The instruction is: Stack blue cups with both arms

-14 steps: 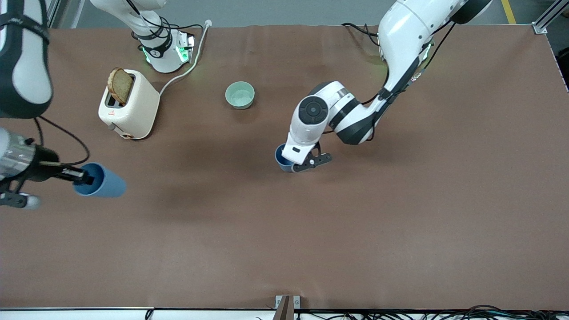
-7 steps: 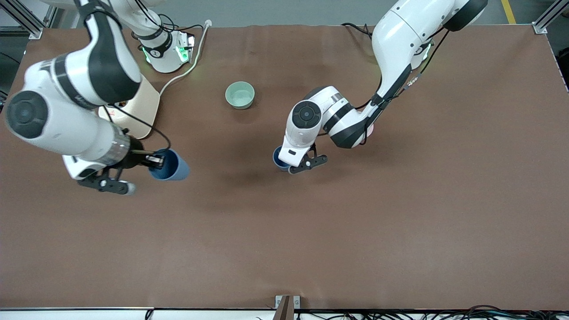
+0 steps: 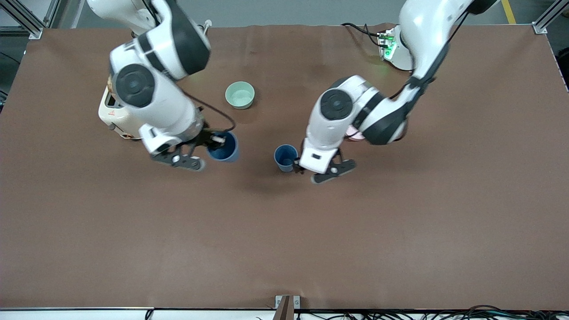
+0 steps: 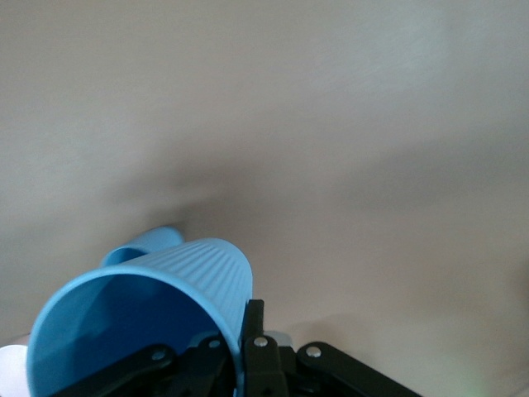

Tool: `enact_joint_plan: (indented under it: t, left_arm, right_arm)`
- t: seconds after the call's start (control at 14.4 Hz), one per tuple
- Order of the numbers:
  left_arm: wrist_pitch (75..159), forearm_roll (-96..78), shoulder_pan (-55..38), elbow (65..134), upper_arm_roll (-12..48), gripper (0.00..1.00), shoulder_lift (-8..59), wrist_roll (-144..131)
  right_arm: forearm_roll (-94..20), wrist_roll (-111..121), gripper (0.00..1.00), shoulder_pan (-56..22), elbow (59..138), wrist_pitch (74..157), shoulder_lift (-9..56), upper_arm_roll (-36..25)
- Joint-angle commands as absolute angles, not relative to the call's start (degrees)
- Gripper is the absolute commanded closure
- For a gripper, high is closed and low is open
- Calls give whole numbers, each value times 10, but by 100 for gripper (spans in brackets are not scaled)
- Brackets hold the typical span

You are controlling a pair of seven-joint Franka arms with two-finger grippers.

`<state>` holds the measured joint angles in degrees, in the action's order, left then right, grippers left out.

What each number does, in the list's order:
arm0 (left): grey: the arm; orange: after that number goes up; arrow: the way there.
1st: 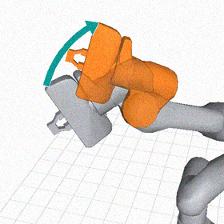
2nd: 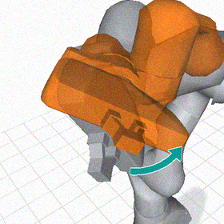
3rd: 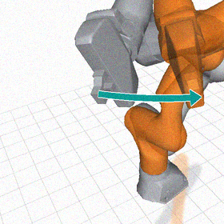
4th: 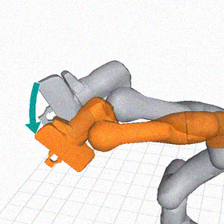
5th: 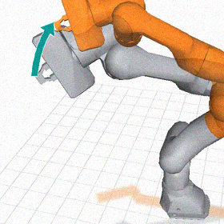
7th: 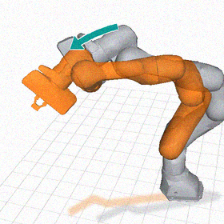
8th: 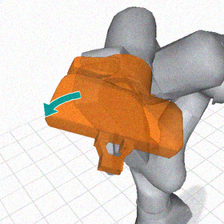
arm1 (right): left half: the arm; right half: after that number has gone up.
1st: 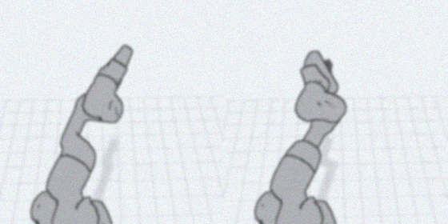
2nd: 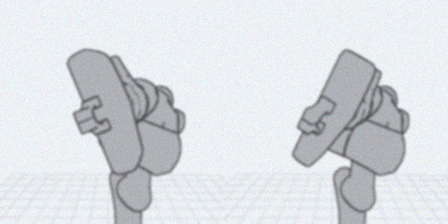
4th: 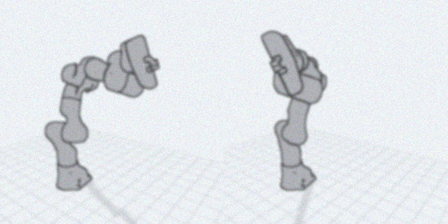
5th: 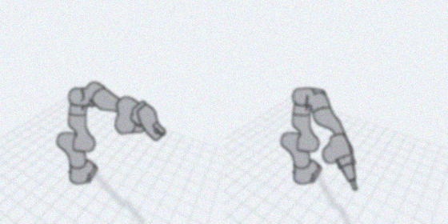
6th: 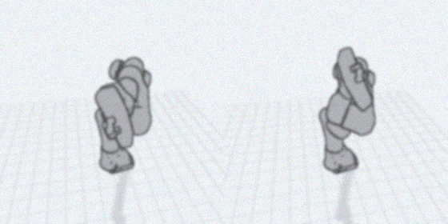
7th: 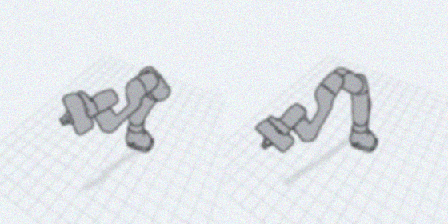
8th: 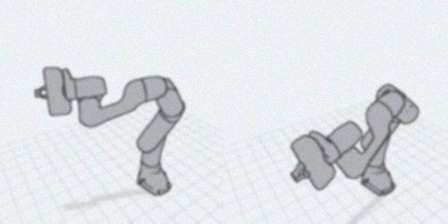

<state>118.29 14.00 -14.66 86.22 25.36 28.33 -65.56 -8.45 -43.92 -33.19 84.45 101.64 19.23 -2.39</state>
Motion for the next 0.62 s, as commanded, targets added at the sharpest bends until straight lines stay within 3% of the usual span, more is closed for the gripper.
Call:
enact_joint_plan:
  t: [0.0,0.28,0.55]
  left_arm:
    - [1129,148,-87,885,254,0,182,-575]
    - [1057,139,6,878,255,0,105,-407]
    - [980,134,47,847,257,0,75,-333]
  right_arm:
    - [-91,-514,99,-387,846,1064,221,-30]
    - [-97,-557,99,-425,846,1145,275,-31]
    - [-96,-578,98,-454,854,1148,286,-31]
